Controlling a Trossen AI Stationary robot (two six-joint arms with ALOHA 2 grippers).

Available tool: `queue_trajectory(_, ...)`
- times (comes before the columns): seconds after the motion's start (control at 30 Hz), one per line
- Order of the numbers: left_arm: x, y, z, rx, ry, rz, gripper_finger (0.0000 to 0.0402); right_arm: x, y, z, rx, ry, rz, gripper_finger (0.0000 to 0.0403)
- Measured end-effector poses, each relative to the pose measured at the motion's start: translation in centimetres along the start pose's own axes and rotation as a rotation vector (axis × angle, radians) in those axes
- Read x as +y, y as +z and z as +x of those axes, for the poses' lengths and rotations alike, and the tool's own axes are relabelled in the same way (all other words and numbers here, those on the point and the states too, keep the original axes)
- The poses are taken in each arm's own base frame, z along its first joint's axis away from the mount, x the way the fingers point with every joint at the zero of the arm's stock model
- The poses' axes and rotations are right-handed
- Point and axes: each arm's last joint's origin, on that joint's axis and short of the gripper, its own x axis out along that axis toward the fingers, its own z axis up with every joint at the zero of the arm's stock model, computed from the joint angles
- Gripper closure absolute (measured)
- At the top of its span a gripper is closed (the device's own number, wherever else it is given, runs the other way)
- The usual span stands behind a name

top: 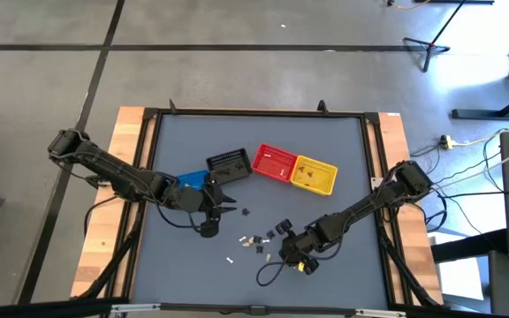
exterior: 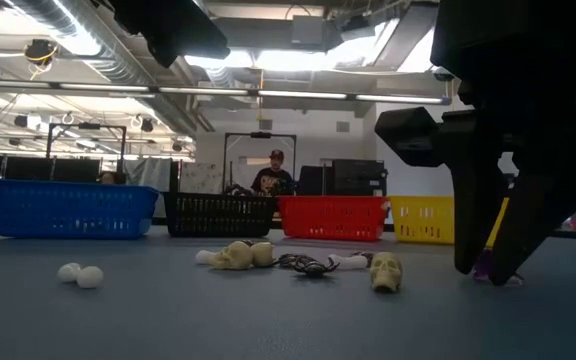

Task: Sort Halloween decoration
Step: Put the purple witch hat toy into the yellow bin

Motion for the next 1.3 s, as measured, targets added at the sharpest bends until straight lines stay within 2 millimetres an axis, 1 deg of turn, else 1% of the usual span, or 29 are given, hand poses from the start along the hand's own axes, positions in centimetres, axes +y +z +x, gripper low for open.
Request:
queue_trajectory(0.37,0.0,0.0,0.0,0.000,0.000,0.000,0.0314,0.0,0.0,0.0,0.001,0.001,0.000,0.0352)
queue_trajectory(0.63,0.0,0.0,0.0,0.000,0.000,0.000,0.0314,-0.1,0.8,-0.4,0.007,0.003,0.001,0.0353)
queue_trajectory(0.9,0.0,0.0,0.0,0.000,0.000,0.001,0.0314,-0.3,1.5,-1.2,0.060,0.011,-0.001,0.0354)
queue_trajectory(1.07,0.0,0.0,0.0,0.000,0.000,0.001,0.0314,-0.4,2.1,-1.6,0.049,0.009,-0.001,0.0353)
queue_trajectory(1.3,0.0,0.0,0.0,0.000,0.000,0.001,0.0314,-0.4,2.5,-1.9,0.050,0.008,-0.001,0.0353)
